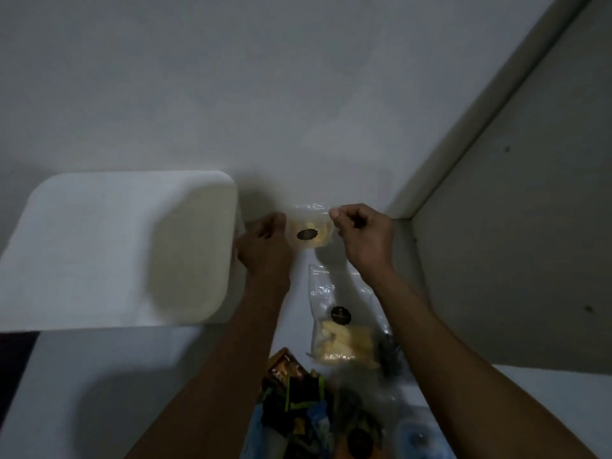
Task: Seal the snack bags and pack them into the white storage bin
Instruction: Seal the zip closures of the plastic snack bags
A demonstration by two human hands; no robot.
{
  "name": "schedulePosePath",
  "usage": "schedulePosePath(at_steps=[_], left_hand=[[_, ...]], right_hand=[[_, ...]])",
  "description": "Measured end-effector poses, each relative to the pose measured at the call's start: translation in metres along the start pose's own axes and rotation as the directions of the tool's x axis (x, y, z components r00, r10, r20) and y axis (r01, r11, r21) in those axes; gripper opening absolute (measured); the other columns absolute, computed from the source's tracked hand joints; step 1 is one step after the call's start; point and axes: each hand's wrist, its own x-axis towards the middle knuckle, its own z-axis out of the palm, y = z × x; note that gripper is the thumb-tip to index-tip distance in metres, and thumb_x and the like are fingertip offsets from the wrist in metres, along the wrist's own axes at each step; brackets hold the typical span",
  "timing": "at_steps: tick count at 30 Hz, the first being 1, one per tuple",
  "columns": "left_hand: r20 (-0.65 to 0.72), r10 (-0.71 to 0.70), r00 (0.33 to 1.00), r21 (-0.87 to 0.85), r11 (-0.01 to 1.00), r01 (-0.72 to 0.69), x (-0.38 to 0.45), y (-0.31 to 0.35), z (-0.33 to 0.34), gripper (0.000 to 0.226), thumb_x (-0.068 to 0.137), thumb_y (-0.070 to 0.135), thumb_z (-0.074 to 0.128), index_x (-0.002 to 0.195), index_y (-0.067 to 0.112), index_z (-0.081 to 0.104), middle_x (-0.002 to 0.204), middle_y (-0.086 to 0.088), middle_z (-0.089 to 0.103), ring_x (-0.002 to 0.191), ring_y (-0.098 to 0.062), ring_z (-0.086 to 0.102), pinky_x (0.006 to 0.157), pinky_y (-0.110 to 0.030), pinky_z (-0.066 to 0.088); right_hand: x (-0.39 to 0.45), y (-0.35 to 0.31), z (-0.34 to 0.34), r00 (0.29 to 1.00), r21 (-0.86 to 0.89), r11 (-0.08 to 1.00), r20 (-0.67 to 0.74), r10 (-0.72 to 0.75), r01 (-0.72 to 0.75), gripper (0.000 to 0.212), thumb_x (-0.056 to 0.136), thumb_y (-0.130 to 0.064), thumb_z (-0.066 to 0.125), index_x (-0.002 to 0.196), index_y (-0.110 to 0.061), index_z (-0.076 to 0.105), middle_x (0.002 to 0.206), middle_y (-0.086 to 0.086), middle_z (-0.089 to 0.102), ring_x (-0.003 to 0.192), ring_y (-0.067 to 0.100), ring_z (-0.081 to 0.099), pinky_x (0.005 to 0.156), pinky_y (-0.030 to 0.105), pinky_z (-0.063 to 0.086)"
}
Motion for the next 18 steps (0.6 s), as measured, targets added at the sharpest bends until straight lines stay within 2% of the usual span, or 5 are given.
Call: schedulePosePath(at_steps=[3, 7, 13, 15, 18], left_hand=[[-0.113, 0.026, 0.993, 0.071, 0.997, -0.018, 0.020, -0.010, 0.014, 0.013, 0.085, 0.019, 0.071, 0.096, 0.016, 0.076, 0.086, 0.003, 0.071, 0.070, 0.000, 0.060, 0.059, 0.000, 0.041], [-0.131, 0.015, 0.991, 0.045, 0.999, -0.009, 0.043, -0.019, 0.027, 0.016, 0.078, 0.020, 0.074, 0.093, 0.017, 0.078, 0.086, 0.002, 0.074, 0.084, -0.014, 0.068, 0.084, -0.028, 0.056], [-0.169, 0.040, 0.985, 0.087, 0.996, -0.026, 0.062, -0.022, 0.035, 0.020, 0.083, 0.018, 0.075, 0.101, 0.009, 0.077, 0.096, -0.008, 0.076, 0.092, -0.021, 0.070, 0.087, -0.035, 0.056], [-0.162, -0.002, 0.987, 0.047, 0.999, 0.010, 0.064, -0.022, 0.036, 0.024, 0.081, 0.018, 0.077, 0.103, 0.008, 0.076, 0.097, -0.007, 0.075, 0.094, -0.024, 0.070, 0.088, -0.041, 0.056], [-0.158, -0.029, 0.987, 0.011, 0.999, 0.031, 0.056, -0.016, 0.033, 0.033, 0.081, 0.016, 0.078, 0.110, 0.002, 0.071, 0.097, -0.005, 0.073, 0.096, -0.018, 0.067, 0.093, -0.033, 0.053]], right_hand=[[0.021, 0.019, 0.018, 0.999, -0.002, 0.999, -0.015, 0.049, -0.050, 0.016, 0.078, -0.038, 0.078, 0.076, -0.023, 0.073, 0.072, 0.006, 0.071, 0.073, 0.029, 0.068, 0.074, 0.049, 0.058], [0.038, 0.027, 0.036, 0.996, 0.028, 0.997, -0.050, 0.073, -0.071, 0.012, 0.080, -0.030, 0.079, 0.076, -0.021, 0.073, 0.067, 0.000, 0.067, 0.067, 0.019, 0.065, 0.077, 0.043, 0.059], [0.050, 0.023, 0.050, 0.991, 0.036, 0.997, -0.116, 0.072, -0.068, 0.014, 0.080, -0.027, 0.080, 0.082, -0.015, 0.075, 0.065, -0.012, 0.063, 0.064, 0.002, 0.059, 0.071, 0.021, 0.052], [0.050, 0.023, 0.051, 0.988, 0.027, 0.996, -0.133, 0.085, -0.082, 0.018, 0.079, -0.028, 0.081, 0.086, -0.013, 0.075, 0.069, -0.009, 0.067, 0.066, 0.003, 0.061, 0.075, 0.023, 0.055], [0.043, 0.026, 0.048, 0.981, 0.031, 0.991, -0.141, 0.136, -0.133, 0.019, 0.076, -0.031, 0.083, 0.087, -0.018, 0.073, 0.072, -0.004, 0.070, 0.073, 0.011, 0.068, 0.081, 0.037, 0.059]])
